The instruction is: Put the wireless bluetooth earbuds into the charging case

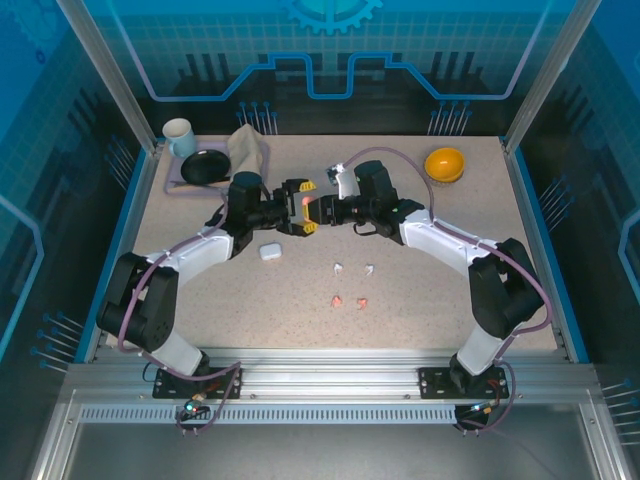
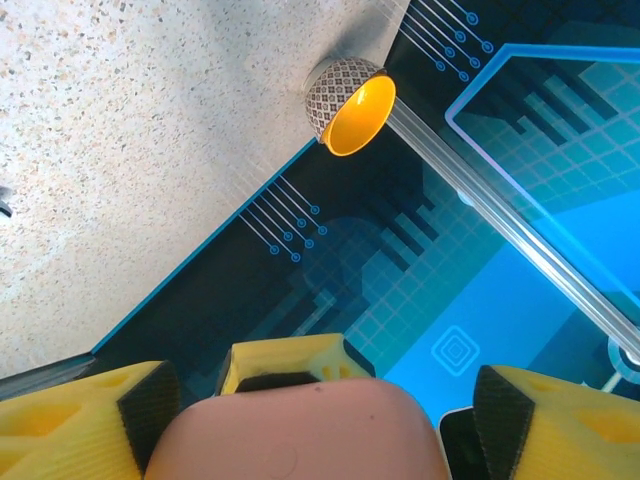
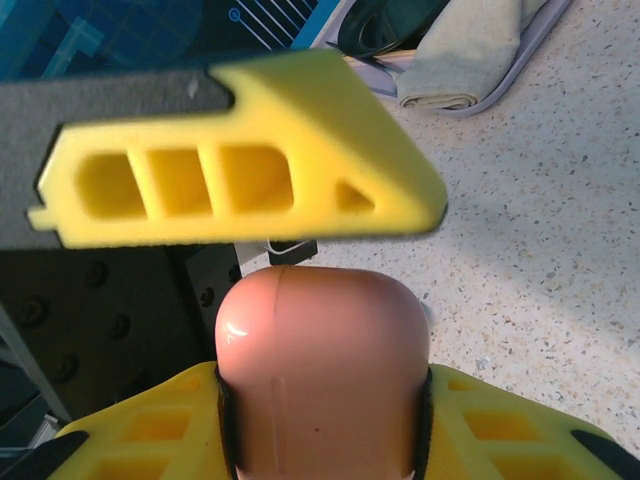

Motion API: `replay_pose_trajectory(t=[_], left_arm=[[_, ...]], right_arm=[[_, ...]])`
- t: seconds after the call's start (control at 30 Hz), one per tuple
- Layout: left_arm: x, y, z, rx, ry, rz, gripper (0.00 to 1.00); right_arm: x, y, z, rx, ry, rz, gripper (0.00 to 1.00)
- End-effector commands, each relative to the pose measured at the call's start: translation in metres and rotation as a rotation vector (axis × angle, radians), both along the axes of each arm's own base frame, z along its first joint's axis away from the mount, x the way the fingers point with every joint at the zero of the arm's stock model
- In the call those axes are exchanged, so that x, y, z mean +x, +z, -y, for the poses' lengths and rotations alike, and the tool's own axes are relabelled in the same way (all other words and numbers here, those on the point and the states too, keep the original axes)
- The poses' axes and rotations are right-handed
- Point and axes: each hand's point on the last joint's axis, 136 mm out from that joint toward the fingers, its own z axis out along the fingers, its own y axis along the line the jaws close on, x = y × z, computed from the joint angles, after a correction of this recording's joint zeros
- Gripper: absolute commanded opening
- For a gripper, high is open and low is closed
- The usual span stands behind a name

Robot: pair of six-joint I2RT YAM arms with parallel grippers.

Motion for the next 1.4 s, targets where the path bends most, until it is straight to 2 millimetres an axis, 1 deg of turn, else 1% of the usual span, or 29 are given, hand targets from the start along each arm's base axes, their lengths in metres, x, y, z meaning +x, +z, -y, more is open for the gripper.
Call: replay_pose_trajectory(t=[0.0, 0.27, 0.33, 0.37, 0.4, 0.47, 0.5, 0.53, 0.63, 0.7, 0.8, 0.9, 0.93, 1.0, 1.1, 1.2, 1.27, 1.37], left_arm=[[-0.003, 0.014, 0.003, -0.027, -0.006, 0.049, 0.75], [-0.005, 0.014, 0.001, -0.021, 0.007, 0.059, 0.52], [-0.004, 0.016, 0.001, -0.014, 0.007, 0.073, 0.48], [-0.004, 0.017, 0.000, -0.005, 0.004, 0.077, 0.46], [-0.004, 0.017, 0.000, 0.006, 0.003, 0.081, 0.44], [-0.003, 0.018, -0.002, 0.034, 0.005, 0.097, 0.41], [-0.003, 0.020, -0.003, 0.041, 0.011, 0.098, 0.40], [-0.003, 0.020, -0.004, 0.064, 0.006, 0.124, 0.39], [-0.001, 0.022, -0.006, 0.112, -0.002, 0.154, 0.37], [-0.001, 0.020, -0.008, 0.156, -0.012, 0.172, 0.36], [-0.001, 0.019, -0.012, 0.229, -0.020, 0.195, 0.35], [-0.002, 0.017, -0.019, 0.312, -0.016, 0.206, 0.35], [-0.002, 0.017, -0.021, 0.331, -0.013, 0.213, 0.34], [-0.002, 0.016, -0.026, 0.366, -0.003, 0.215, 0.35], [-0.002, 0.018, -0.029, 0.389, 0.003, 0.222, 0.34], [-0.003, 0.019, -0.031, 0.406, 0.005, 0.223, 0.34], [-0.003, 0.020, -0.031, 0.405, 0.003, 0.225, 0.34], [-0.004, 0.020, -0.030, 0.414, -0.007, 0.228, 0.34]], right_arm=[[0.007, -0.003, 0.003, -0.003, -0.023, 0.002, 0.38], [0.010, -0.006, 0.005, -0.010, -0.035, -0.006, 0.39], [0.010, -0.007, 0.006, -0.011, -0.038, -0.010, 0.40], [0.010, -0.007, 0.006, -0.013, -0.042, -0.013, 0.43], [0.011, -0.006, 0.007, -0.014, -0.048, -0.015, 0.48], [0.010, -0.002, 0.010, -0.015, -0.063, -0.016, 0.64], [0.009, 0.002, 0.014, -0.015, -0.076, -0.017, 0.71], [0.008, 0.007, 0.018, -0.014, -0.090, -0.014, 0.74], [0.001, 0.025, 0.040, -0.015, -0.150, -0.014, 0.79], [-0.008, 0.036, 0.055, -0.029, -0.203, -0.014, 0.82], [-0.019, 0.036, 0.075, -0.091, -0.301, -0.078, 0.83], [-0.027, 0.026, 0.085, -0.169, -0.406, -0.155, 0.83], [-0.030, 0.024, 0.085, -0.187, -0.428, -0.173, 0.83], [-0.037, 0.020, 0.073, -0.215, -0.454, -0.191, 0.83], [-0.040, 0.018, 0.051, -0.233, -0.451, -0.183, 0.83], [-0.041, 0.011, 0.031, -0.254, -0.433, -0.184, 0.82], [-0.040, 0.008, 0.024, -0.259, -0.426, -0.187, 0.81], [-0.037, 0.003, 0.026, -0.270, -0.431, -0.183, 0.81]])
